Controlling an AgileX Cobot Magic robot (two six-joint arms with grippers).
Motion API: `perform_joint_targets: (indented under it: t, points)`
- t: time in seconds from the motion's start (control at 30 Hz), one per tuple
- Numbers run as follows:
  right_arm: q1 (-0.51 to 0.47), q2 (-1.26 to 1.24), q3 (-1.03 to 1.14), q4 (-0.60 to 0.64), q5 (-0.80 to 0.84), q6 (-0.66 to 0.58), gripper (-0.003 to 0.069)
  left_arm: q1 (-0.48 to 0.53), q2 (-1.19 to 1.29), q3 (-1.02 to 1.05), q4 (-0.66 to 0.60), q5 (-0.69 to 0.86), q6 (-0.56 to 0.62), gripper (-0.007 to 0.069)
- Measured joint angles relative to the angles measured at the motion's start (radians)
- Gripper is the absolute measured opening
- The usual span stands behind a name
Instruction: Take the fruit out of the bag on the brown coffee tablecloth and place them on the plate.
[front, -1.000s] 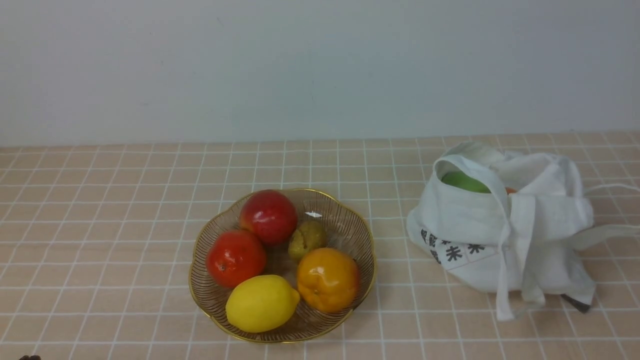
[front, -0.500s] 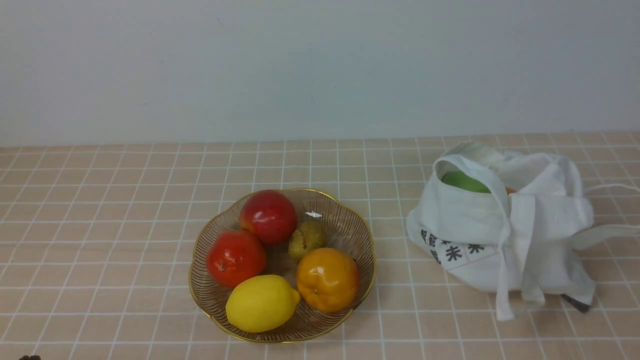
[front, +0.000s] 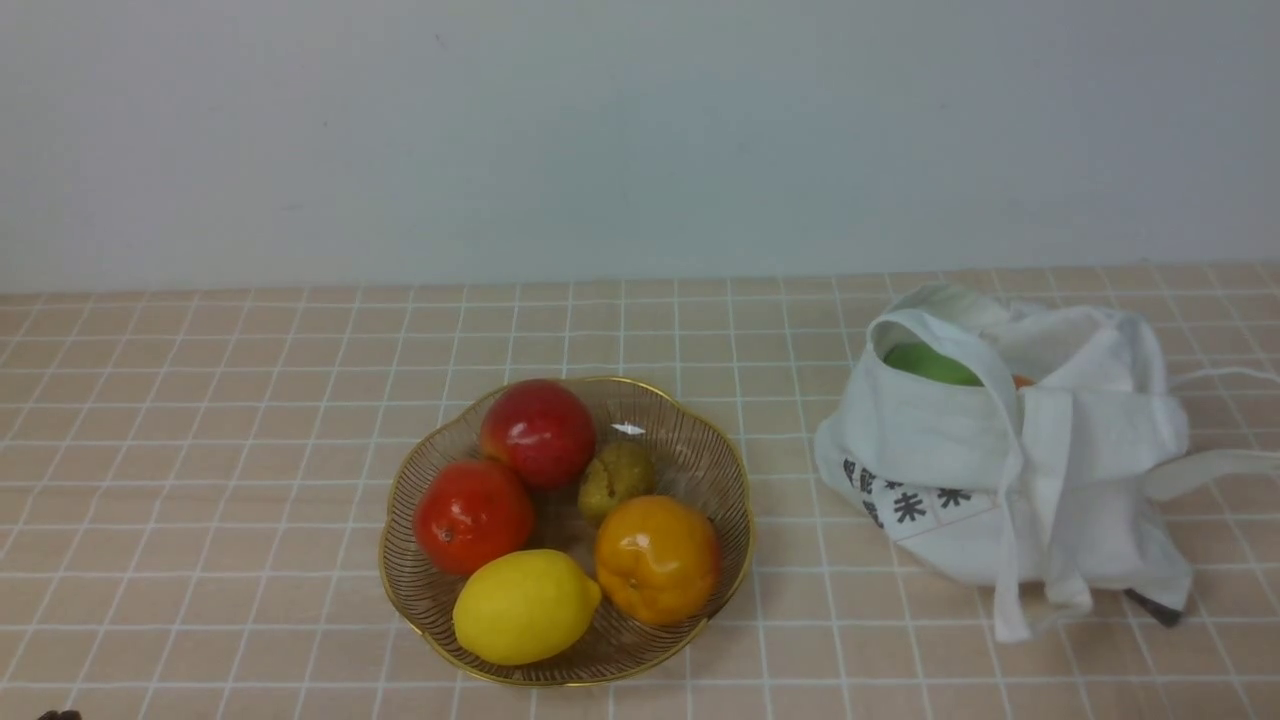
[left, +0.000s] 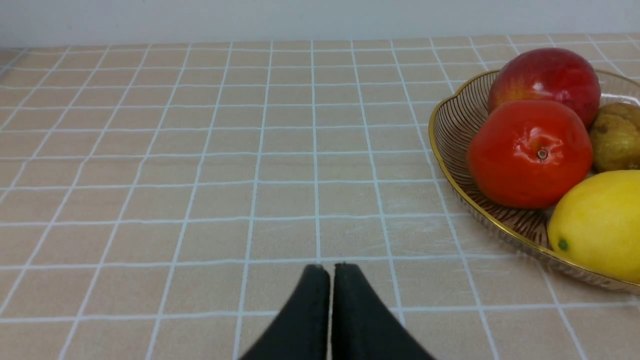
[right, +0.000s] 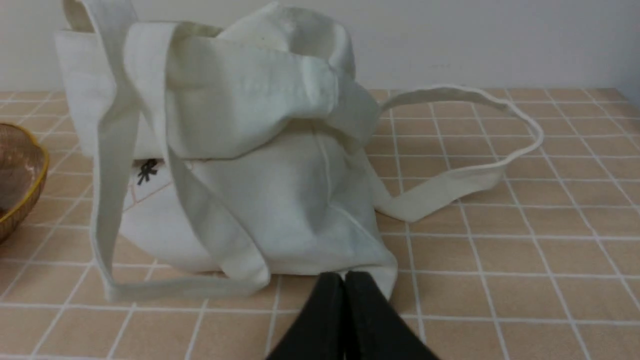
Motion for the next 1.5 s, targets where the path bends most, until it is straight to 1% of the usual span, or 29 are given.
perform_joint_targets:
  t: [0.17,1.5]
  points:
    - [0.028,0.000,0.000,0.000,0.000,0.000,-0.0014,0.000,0.000,0.000,0.000,0.000,0.000,-0.0008]
    - [0.029,0.000,0.000,0.000,-0.001,0.002,-0.0014,0.000,0.000,0.000,0.000,0.000,0.000,-0.0008]
